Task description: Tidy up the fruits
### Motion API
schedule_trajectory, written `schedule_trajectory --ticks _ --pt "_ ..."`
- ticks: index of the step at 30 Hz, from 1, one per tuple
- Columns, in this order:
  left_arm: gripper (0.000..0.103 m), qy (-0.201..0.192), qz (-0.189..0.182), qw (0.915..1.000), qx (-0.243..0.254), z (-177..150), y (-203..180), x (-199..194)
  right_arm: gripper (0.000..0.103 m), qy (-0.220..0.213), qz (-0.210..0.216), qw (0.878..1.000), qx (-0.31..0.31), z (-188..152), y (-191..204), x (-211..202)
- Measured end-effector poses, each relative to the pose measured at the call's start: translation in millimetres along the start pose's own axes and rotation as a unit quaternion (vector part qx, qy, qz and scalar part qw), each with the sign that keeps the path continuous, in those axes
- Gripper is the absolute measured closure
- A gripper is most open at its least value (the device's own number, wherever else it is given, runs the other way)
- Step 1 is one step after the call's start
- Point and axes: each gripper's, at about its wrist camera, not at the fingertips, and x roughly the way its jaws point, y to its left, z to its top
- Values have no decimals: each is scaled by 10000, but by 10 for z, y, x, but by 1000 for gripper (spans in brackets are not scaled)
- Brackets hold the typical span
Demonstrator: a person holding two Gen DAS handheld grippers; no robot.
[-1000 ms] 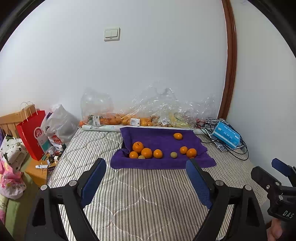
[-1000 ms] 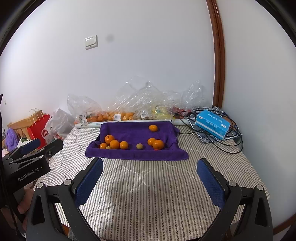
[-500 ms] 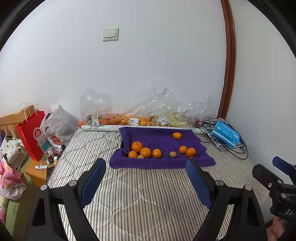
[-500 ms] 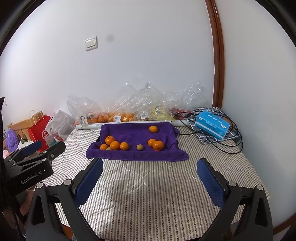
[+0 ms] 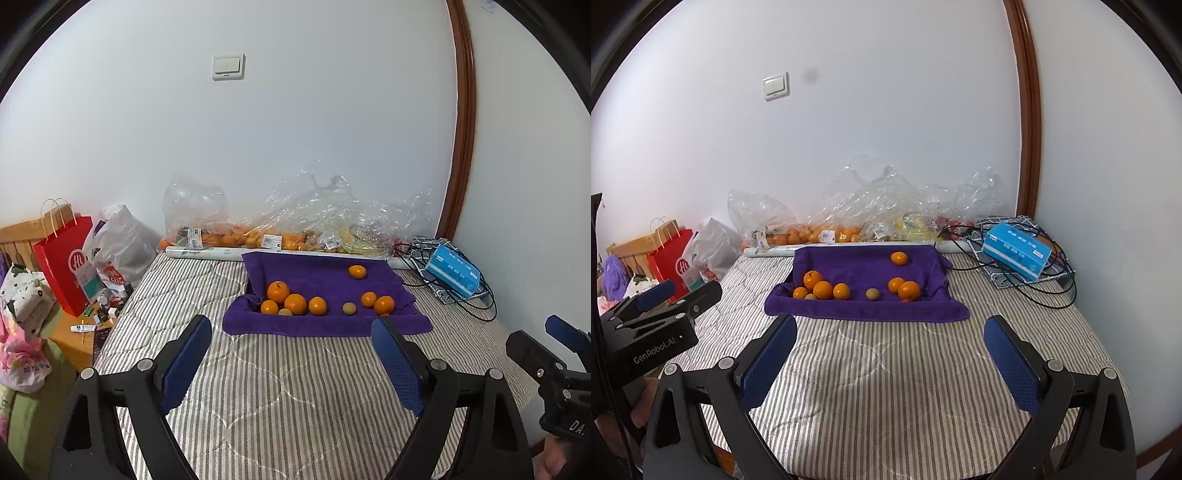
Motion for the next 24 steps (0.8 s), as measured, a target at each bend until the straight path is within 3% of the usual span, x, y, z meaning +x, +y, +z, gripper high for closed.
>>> schedule_trajectory --ticks 24 --pt "13 -60 156 9998 47 8 74 32 3 7 53 10000 -67 29 102 82"
